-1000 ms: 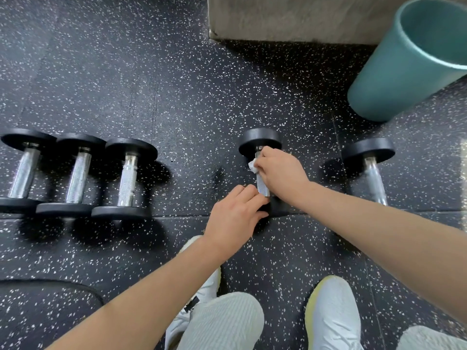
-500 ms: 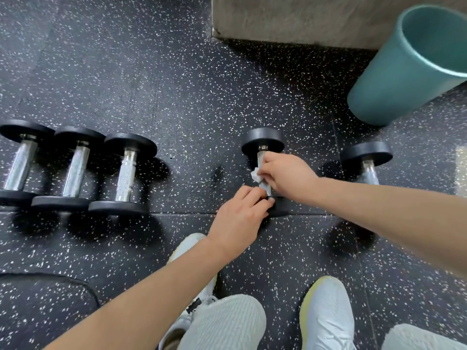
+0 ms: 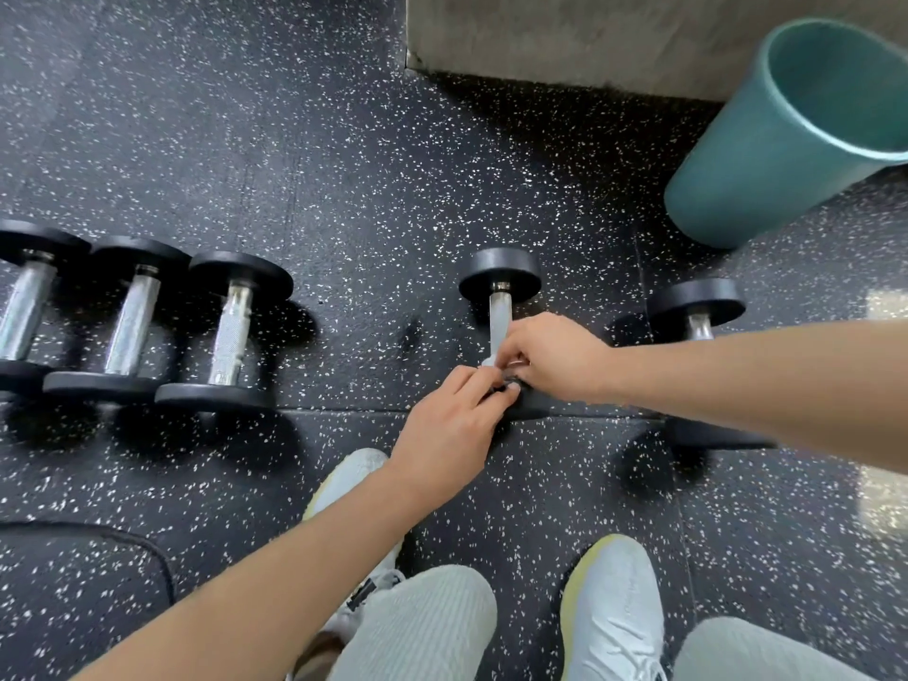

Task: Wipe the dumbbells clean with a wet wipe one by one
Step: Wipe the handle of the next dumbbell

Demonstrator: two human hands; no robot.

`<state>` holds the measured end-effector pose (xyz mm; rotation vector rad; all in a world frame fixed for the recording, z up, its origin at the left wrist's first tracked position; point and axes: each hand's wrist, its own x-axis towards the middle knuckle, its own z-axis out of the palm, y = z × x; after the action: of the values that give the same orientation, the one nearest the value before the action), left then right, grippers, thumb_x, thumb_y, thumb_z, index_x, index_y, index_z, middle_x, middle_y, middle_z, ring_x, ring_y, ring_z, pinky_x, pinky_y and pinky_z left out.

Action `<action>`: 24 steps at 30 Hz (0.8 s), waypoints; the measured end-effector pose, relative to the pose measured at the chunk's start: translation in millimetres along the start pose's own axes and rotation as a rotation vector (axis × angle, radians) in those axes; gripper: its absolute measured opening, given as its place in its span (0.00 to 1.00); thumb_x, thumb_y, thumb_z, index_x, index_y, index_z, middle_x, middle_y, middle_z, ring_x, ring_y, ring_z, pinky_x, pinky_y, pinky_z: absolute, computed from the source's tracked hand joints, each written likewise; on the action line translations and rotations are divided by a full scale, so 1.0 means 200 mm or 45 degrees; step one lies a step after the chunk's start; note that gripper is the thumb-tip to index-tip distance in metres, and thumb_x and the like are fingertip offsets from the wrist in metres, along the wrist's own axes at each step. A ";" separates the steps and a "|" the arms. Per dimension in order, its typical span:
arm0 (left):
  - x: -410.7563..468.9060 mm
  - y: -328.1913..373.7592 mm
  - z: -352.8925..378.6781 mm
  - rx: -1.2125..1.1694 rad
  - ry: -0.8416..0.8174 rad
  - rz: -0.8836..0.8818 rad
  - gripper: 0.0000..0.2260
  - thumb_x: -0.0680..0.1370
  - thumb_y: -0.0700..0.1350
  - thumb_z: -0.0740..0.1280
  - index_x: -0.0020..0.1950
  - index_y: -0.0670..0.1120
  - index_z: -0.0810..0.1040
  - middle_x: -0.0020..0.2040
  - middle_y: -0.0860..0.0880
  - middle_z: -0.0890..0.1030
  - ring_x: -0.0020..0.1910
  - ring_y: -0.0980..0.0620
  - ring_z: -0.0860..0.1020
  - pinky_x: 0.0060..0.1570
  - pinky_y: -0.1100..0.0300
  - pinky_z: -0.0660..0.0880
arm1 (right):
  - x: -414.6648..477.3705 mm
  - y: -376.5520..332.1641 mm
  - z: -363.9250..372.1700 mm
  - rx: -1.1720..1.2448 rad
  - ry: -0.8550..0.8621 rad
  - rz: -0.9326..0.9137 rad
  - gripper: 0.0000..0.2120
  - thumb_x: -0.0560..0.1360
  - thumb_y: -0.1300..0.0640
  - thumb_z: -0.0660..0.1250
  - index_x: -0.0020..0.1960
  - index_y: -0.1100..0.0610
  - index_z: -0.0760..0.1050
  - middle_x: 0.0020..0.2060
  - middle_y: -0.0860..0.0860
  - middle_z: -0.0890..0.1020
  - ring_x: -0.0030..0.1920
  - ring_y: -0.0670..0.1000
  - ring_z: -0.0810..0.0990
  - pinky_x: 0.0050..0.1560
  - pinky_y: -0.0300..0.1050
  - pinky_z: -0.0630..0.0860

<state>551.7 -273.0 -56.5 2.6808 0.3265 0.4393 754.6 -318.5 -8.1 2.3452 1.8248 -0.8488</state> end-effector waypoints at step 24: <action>-0.02 0.11 -0.07 0.016 -0.167 0.095 0.22 0.75 0.35 0.72 0.70 0.40 0.80 0.71 0.43 0.78 0.68 0.44 0.73 0.70 0.58 0.68 | -0.01 0.10 0.00 0.268 0.052 0.002 0.09 0.72 0.58 0.72 0.46 0.45 0.87 0.39 0.43 0.85 0.42 0.43 0.81 0.47 0.44 0.79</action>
<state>546.4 -289.0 -35.0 2.7247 0.1918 0.2816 773.0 -327.5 -13.2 2.5038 1.8305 -1.0482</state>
